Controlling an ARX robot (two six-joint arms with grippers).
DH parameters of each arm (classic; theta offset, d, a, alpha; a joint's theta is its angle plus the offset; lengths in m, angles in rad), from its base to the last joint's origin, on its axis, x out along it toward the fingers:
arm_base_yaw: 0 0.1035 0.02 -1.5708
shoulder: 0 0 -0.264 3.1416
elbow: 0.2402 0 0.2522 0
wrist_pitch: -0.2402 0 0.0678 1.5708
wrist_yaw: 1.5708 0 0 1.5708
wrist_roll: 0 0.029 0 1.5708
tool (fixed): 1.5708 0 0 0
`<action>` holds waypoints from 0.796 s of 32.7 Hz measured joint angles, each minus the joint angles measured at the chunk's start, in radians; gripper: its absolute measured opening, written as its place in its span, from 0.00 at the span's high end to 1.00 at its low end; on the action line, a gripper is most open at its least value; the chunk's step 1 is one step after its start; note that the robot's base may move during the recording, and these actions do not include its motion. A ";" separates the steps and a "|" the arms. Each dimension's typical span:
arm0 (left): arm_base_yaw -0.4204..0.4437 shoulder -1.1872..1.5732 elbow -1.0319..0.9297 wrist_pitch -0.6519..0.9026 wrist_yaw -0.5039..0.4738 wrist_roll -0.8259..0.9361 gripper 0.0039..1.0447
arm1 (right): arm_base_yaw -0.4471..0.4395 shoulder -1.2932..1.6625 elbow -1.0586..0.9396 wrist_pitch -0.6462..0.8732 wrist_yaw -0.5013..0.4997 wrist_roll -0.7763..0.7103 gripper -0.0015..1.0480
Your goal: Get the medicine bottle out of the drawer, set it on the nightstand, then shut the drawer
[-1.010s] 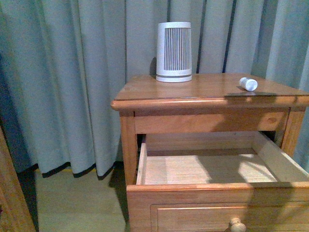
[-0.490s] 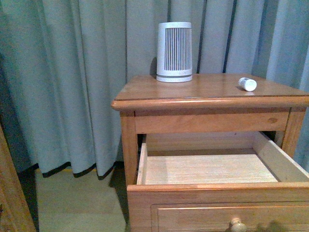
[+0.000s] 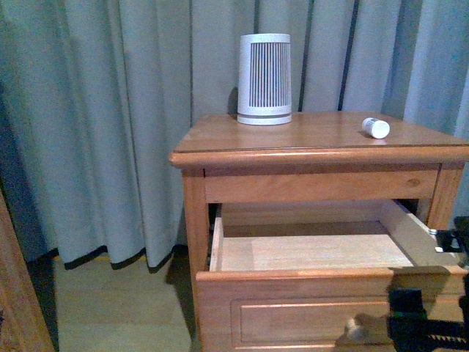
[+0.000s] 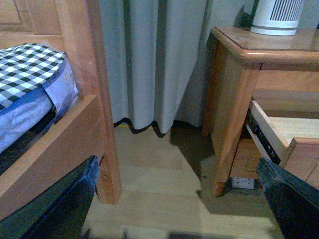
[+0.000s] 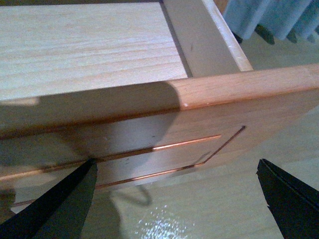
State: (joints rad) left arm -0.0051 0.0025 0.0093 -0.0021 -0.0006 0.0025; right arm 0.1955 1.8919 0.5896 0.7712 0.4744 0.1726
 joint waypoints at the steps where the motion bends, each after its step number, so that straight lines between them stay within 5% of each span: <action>1: 0.000 0.000 0.000 0.000 0.000 0.000 0.06 | -0.007 0.042 0.048 0.000 -0.001 -0.016 0.07; 15: 0.000 0.000 0.000 0.000 0.000 0.000 0.06 | -0.155 0.389 0.771 -0.306 -0.016 -0.175 0.07; 26: 0.000 0.000 0.000 0.000 0.000 0.000 0.06 | -0.084 0.151 0.485 -0.362 -0.100 -0.051 0.07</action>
State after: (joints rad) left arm -0.0051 0.0025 0.0093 -0.0021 -0.0006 0.0025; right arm 0.1120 2.0430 1.0748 0.4091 0.3748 0.1211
